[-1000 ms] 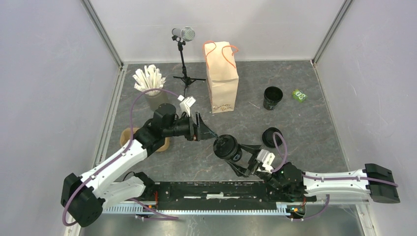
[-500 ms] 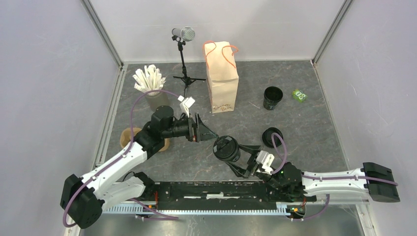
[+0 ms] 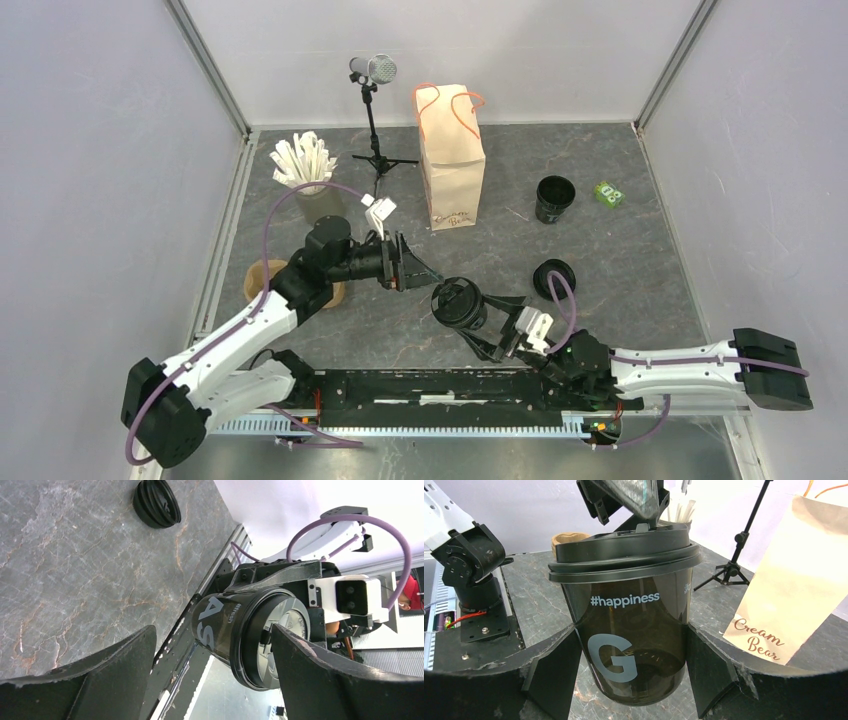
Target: Pack the takeout coffee
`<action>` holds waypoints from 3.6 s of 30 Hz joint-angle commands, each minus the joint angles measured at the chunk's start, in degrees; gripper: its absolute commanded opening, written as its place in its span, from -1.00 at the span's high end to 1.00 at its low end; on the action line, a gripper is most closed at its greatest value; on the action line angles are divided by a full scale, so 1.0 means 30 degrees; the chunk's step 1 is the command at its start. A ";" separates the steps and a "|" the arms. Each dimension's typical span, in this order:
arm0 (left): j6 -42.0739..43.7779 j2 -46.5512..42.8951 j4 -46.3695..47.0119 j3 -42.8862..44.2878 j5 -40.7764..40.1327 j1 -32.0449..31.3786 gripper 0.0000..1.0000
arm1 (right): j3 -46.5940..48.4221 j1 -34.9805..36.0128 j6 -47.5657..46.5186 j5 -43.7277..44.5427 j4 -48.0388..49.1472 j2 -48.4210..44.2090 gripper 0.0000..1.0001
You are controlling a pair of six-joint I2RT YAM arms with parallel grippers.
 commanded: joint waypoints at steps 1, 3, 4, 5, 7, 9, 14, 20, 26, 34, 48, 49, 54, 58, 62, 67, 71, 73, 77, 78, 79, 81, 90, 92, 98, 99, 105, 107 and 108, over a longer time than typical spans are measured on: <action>0.1157 0.0648 -0.0158 0.0432 0.0886 -0.0199 -0.77 | -0.0571 -0.0033 -0.0213 0.0447 0.0906 0.0245 -0.53; 0.1386 0.0644 -0.0172 0.0376 0.0859 -0.0286 -0.75 | -0.0562 -0.0047 -0.0177 0.0737 0.0878 0.0318 -0.54; 0.1518 0.0611 -0.0176 0.0320 0.0874 -0.0343 -0.75 | -0.0541 -0.0016 -0.0155 0.0806 0.0806 0.0338 -0.54; 0.1726 0.0592 -0.0177 0.0302 0.0902 -0.0401 -0.76 | -0.0513 -0.0032 -0.0140 0.0870 0.0733 0.0366 -0.54; 0.2035 0.0617 -0.0174 0.0249 0.1005 -0.0477 -0.80 | -0.0484 -0.0033 -0.0120 0.0888 0.0724 0.0435 -0.54; 0.2267 0.0707 -0.0178 0.0207 0.1062 -0.0508 -0.82 | -0.0482 -0.0033 -0.0118 0.0951 0.0782 0.0529 -0.54; 0.2650 0.1164 -0.0855 0.0160 0.0818 -0.0596 -0.73 | -0.0473 -0.0032 -0.0118 0.0987 0.0929 0.0729 -0.55; 0.2747 0.1231 -0.0876 0.0370 0.0571 -0.0654 -0.34 | -0.0477 -0.0022 -0.0133 0.1331 0.0871 0.1015 -0.60; 0.2940 0.1365 -0.1320 0.0585 0.0082 -0.0654 0.08 | -0.0490 -0.0021 0.0165 0.2145 0.0457 0.1253 -0.73; 0.2810 0.1661 -0.1350 0.0768 -0.0326 -0.0654 0.26 | -0.0628 -0.0026 0.0325 0.2609 -0.0155 0.1435 -0.80; 0.4929 0.2072 -0.7660 0.1896 -0.8113 -0.0654 -0.38 | 0.5653 -0.0119 0.7519 0.5850 -1.2680 0.2683 -0.68; 0.5278 0.2040 -0.8085 0.1996 -0.8751 -0.0654 -0.42 | 0.5829 -0.0120 0.7561 0.6053 -1.2983 0.2927 -0.68; 0.6127 0.2529 -1.1167 0.3483 -1.1613 -0.0685 -0.75 | 0.6012 -0.0113 0.7402 0.5406 -1.2940 0.3237 -0.68; 0.6771 0.3361 -1.3942 0.4966 -1.3691 -0.1300 -0.92 | 0.5721 -0.0120 0.7020 0.4473 -1.2217 0.2882 -0.72; 0.7115 0.3616 -1.6413 0.6517 -1.5940 -0.2265 -1.00 | 0.5425 -0.0117 0.6413 0.4432 -1.2175 0.2344 -0.77; 0.7078 0.4933 -1.9213 0.7684 -1.8491 -0.3640 -1.00 | 0.4725 -0.0105 0.6102 0.4437 -1.2121 0.0783 -0.83; 0.4820 0.5508 -1.9724 0.7889 -1.8938 -0.3771 -1.00 | 0.3448 -0.0120 0.5784 0.4469 -1.0390 0.0215 -0.86; 0.3469 0.4671 -1.9421 0.7850 -1.9724 -0.3760 -1.00 | 0.2739 -0.0131 0.5111 0.3017 -0.7924 0.0865 -0.85; 0.2407 0.1285 -1.8976 0.7962 -2.1075 -0.2913 -1.00 | 0.4511 -0.0179 0.5331 0.0058 -0.5986 0.4500 -0.77; 0.2569 0.0506 -1.8860 0.7974 -2.0998 -0.2111 -1.00 | 0.5351 -0.0233 0.5453 -0.0633 -0.5782 0.5697 -0.74; 0.2786 -0.0309 -1.8699 0.7969 -2.0684 -0.1327 -1.00 | 0.5993 -0.0281 0.5599 -0.1299 -0.5517 0.6670 -0.71; 0.3078 -0.1545 -1.8694 0.8314 -2.0419 0.0187 -1.00 | 0.7365 -0.0427 0.5846 -0.3276 -0.4626 0.8634 -0.60; 0.3773 -0.6575 -1.7247 0.9745 -2.1340 0.0448 -1.00 | 1.1474 -0.1472 0.8563 -0.7051 -0.1547 1.5341 -0.44; 0.4108 -0.7474 -1.6724 0.9391 -2.1053 0.0459 -1.00 | 1.2367 -0.1724 0.9333 -0.7382 -0.1535 1.6638 -0.43; 0.4523 -0.9077 -1.6057 0.7953 -2.0309 0.0444 -1.00 | 1.4495 -0.2097 1.0922 -0.6696 -0.2806 1.9365 -0.53; 0.4568 -0.9227 -1.6085 0.7804 -2.0294 0.0459 -1.00 | 1.4731 -0.2112 1.1077 -0.6619 -0.2953 1.9706 -0.53; 0.4917 -0.9777 -1.6115 0.7356 -2.0133 0.0458 -1.00 | 1.5860 -0.2213 1.1337 -0.6189 -0.3592 2.1386 -0.46; 0.4955 -0.9875 -1.6115 0.7348 -2.0104 0.0437 -1.00 | 1.5799 -0.2276 1.1407 -0.5876 -0.3640 2.1577 -0.43; 0.4961 -0.9896 -1.6115 0.7352 -2.0088 0.0448 -1.00 | 1.5719 -0.2365 1.1519 -0.5857 -0.3613 2.1655 -0.41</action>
